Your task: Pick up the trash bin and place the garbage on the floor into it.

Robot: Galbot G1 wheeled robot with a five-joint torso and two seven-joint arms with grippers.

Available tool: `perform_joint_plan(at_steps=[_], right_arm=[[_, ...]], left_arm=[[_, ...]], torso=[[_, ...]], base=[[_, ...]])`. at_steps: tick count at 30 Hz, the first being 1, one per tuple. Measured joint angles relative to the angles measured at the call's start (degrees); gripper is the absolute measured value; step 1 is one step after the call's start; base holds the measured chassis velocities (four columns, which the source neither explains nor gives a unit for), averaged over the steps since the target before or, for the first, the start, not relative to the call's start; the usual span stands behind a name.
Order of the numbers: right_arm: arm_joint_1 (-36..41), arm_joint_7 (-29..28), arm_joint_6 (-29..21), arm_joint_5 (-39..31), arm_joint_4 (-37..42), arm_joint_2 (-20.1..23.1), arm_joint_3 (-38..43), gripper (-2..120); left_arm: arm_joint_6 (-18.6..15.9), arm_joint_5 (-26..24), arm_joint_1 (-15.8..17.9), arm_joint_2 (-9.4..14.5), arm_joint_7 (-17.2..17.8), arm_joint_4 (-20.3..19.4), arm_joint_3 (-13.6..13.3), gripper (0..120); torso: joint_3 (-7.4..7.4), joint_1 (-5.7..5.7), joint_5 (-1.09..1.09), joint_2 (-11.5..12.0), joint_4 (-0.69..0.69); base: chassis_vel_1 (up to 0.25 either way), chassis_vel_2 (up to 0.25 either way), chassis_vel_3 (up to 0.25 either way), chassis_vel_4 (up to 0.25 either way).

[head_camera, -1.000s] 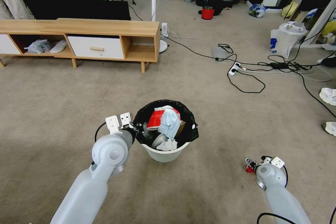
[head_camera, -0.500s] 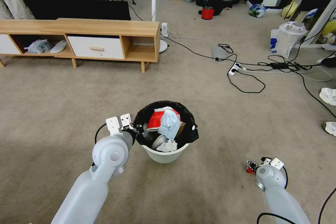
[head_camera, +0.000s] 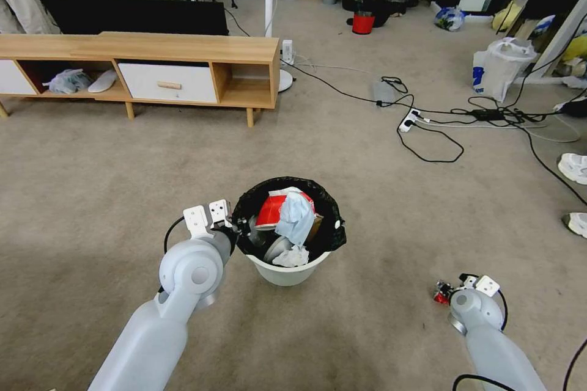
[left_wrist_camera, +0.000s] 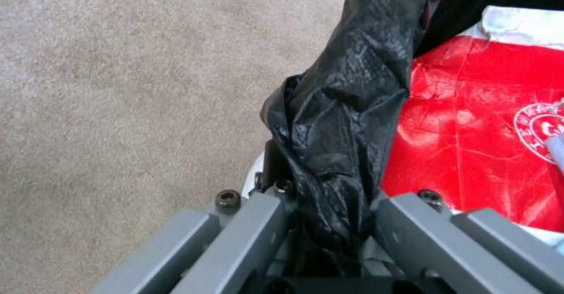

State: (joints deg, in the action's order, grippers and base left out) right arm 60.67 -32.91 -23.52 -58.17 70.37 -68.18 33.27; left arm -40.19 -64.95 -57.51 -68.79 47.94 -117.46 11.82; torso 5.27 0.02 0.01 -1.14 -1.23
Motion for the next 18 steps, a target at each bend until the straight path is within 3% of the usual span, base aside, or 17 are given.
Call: perform_joint_plan(at_steps=[18], right_arm=[[2.0, 0.23, -0.04, 2.77, 5.09, 1.34, 0.35, 64]], left_arm=[[0.05, 0.39, -0.68, 0.52, -0.44, -0.58, 0.61, 2]], torso=[[0.0, 0.0, -0.01, 0.0, 0.0]], base=[[0.0, 0.0, 0.0, 0.0]])
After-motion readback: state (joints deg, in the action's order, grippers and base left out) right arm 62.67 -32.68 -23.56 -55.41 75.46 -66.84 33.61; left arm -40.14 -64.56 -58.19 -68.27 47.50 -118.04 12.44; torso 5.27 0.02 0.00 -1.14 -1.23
